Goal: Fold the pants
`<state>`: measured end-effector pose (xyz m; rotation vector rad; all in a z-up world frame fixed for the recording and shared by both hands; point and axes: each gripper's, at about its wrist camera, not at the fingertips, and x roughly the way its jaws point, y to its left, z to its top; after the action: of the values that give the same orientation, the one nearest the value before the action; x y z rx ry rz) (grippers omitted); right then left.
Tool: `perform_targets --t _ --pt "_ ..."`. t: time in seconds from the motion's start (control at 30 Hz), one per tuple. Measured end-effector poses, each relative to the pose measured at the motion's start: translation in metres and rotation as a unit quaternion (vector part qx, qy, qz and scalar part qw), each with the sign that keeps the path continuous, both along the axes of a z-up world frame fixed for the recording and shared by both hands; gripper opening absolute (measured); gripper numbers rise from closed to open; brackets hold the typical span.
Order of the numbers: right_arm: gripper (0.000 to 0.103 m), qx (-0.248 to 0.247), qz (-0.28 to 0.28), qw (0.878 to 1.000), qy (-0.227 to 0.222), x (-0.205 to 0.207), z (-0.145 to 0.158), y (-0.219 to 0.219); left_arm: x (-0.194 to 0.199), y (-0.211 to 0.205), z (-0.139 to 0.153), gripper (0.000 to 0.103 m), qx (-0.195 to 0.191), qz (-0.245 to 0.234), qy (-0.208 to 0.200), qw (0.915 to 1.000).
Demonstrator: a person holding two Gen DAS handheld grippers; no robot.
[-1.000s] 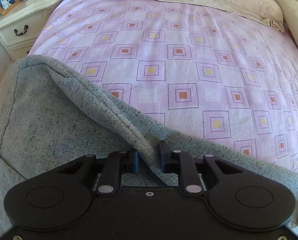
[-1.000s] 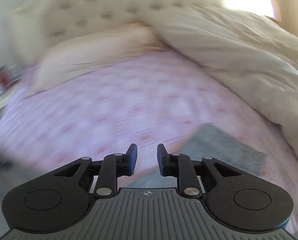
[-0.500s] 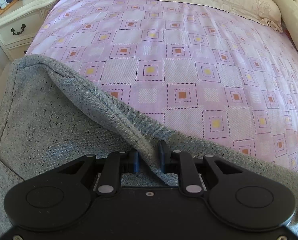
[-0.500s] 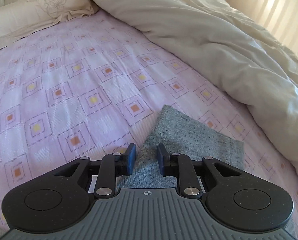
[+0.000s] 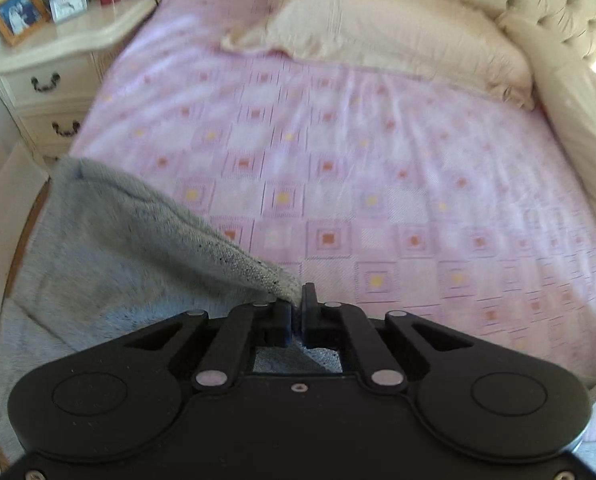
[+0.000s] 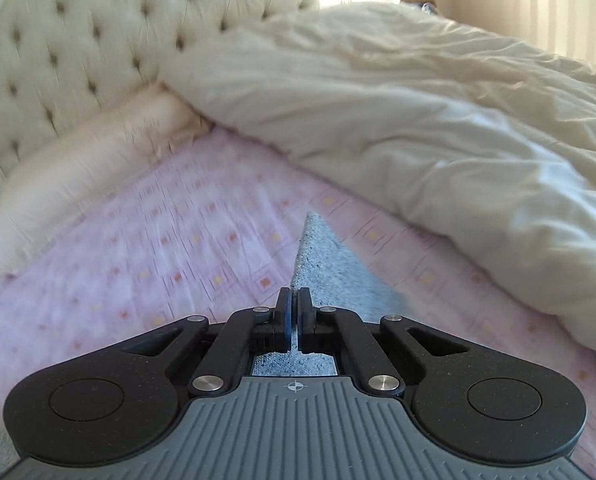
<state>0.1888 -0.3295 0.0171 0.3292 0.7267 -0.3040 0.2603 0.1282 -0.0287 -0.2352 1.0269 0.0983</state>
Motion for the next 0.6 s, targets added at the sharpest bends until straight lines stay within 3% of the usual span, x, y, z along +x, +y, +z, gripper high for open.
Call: perform_targets --t 0.17,0.33,0.6 --pt "0.003 0.014 -0.005 1.000 -0.025 -0.050 0.016 -0.018 -0.040 -0.008 0.039 0.005 0.014 0.000 -0.034 0.9993" --pt "0.003 0.027 -0.023 0.999 -0.028 -0.106 0.005 -0.029 -0.088 -0.016 0.054 0.005 0.036 0.009 -0.054 0.9979" --pt "0.003 0.063 -0.060 0.996 -0.018 -0.187 -0.035 -0.034 -0.169 -0.031 0.029 0.005 0.071 0.000 -0.055 0.9960"
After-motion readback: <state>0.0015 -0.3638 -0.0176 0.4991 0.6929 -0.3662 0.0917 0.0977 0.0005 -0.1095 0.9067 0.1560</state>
